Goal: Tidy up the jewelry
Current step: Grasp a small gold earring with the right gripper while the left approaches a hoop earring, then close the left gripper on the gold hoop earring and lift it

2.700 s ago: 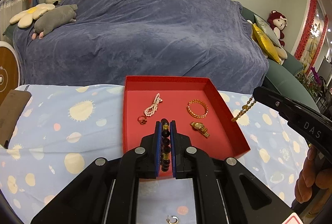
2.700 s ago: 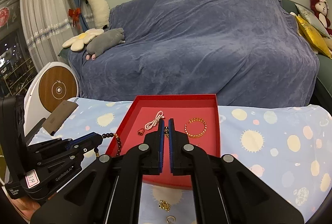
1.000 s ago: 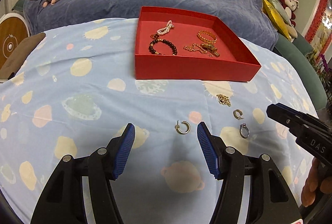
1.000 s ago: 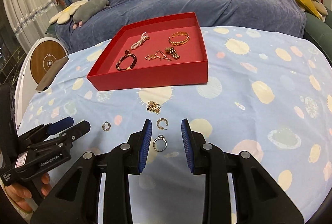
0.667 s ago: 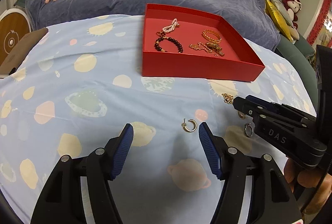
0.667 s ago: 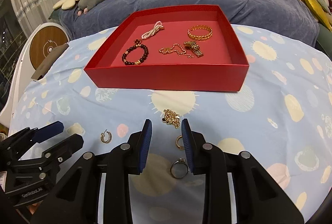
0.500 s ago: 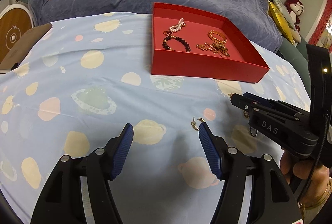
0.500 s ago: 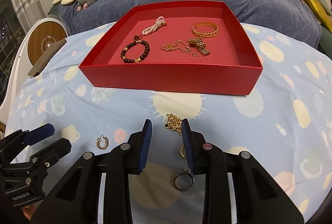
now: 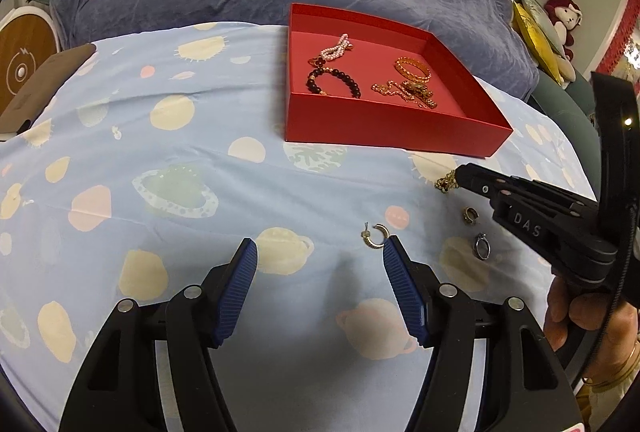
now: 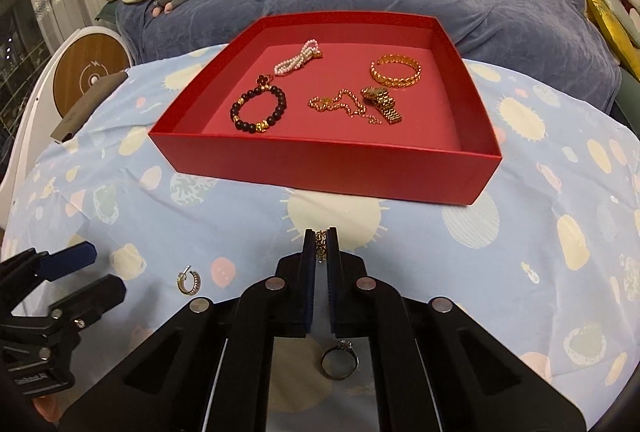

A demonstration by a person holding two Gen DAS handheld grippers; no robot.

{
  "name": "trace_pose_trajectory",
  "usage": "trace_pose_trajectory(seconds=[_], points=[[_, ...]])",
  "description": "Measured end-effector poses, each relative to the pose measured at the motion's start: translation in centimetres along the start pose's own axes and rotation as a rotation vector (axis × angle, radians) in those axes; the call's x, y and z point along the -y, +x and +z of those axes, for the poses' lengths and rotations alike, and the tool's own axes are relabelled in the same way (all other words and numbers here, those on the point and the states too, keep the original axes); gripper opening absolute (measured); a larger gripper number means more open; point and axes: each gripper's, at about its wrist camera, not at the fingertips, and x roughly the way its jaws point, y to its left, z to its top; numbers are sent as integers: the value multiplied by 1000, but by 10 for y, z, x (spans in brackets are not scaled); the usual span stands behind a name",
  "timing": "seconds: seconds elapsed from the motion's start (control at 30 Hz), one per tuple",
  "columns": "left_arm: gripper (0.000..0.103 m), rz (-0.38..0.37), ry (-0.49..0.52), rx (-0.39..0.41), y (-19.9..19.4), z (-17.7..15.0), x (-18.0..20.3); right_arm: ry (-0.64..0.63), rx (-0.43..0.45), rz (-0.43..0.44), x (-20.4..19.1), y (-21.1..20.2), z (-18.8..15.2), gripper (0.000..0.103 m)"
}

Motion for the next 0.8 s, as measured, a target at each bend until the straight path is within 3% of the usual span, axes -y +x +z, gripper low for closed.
trace_pose_trajectory(seconds=[0.27,0.43,0.7,0.8], points=[[63,-75,69,-11,8,-3,45,87,107,26,37,-63,3,4],[63,-133,138,-16,19,-6,85,137,103,12,61,-81,-11,4],[63,-120,240,-10,50,-10,129,155,62,-5,76,-77,-35,4],[55,-93,273,-5,60,-13,134,150,57,-1,76,-76,-38,4]])
